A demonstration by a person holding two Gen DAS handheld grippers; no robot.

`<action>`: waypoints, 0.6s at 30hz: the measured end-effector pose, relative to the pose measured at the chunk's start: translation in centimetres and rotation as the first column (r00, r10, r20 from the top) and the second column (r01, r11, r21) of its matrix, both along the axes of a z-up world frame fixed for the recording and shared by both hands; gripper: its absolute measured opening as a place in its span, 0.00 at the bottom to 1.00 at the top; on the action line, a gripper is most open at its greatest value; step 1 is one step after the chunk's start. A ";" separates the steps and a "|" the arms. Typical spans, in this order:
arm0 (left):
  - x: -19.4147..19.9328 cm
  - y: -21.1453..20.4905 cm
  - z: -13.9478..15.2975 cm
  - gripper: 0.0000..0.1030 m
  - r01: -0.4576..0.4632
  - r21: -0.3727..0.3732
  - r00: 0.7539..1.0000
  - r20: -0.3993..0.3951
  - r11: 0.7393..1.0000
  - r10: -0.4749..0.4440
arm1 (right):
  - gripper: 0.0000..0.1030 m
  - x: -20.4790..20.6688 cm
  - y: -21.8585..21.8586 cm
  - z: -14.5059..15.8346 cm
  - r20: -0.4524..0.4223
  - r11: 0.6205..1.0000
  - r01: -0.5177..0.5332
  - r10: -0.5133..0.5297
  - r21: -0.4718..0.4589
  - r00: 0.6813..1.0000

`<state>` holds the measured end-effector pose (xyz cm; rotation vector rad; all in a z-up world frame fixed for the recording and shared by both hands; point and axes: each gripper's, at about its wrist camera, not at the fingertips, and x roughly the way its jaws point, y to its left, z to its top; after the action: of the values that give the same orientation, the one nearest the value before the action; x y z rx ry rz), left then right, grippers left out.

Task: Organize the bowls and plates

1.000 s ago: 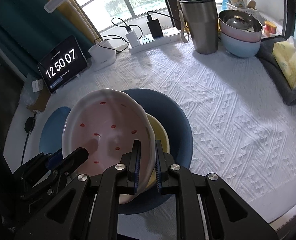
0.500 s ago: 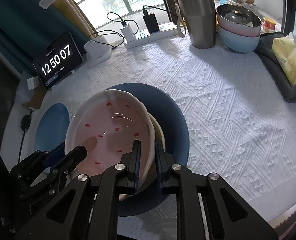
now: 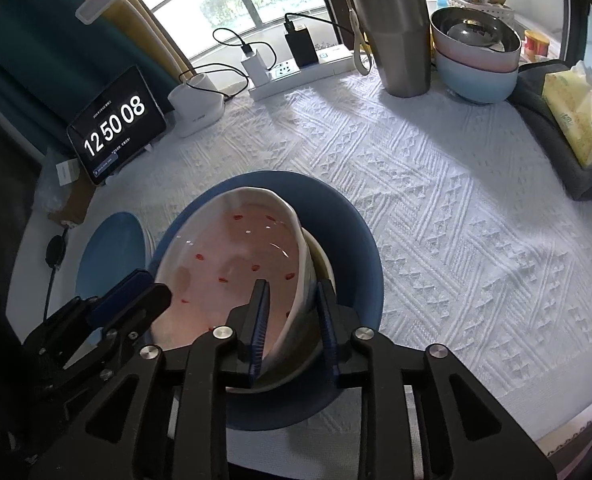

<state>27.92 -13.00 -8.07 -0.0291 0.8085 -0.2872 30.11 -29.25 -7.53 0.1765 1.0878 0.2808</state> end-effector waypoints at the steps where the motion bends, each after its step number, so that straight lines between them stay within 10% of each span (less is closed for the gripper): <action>1: 0.0 0.0 0.0 0.24 0.001 -0.003 1.000 0.000 1.000 -0.001 | 0.29 -0.1 0.0 0.1 0.003 1.000 0.001 -0.001 -0.002 1.000; 18: 0.3 1.4 0.7 0.24 -0.023 -0.029 1.000 0.008 0.999 0.023 | 0.36 -0.6 -1.1 1.9 0.062 0.998 0.048 -0.046 -0.034 0.997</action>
<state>28.24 -11.59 -7.39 -0.0644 0.7954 -0.2774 29.51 -30.40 -5.61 0.1603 1.0260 0.2233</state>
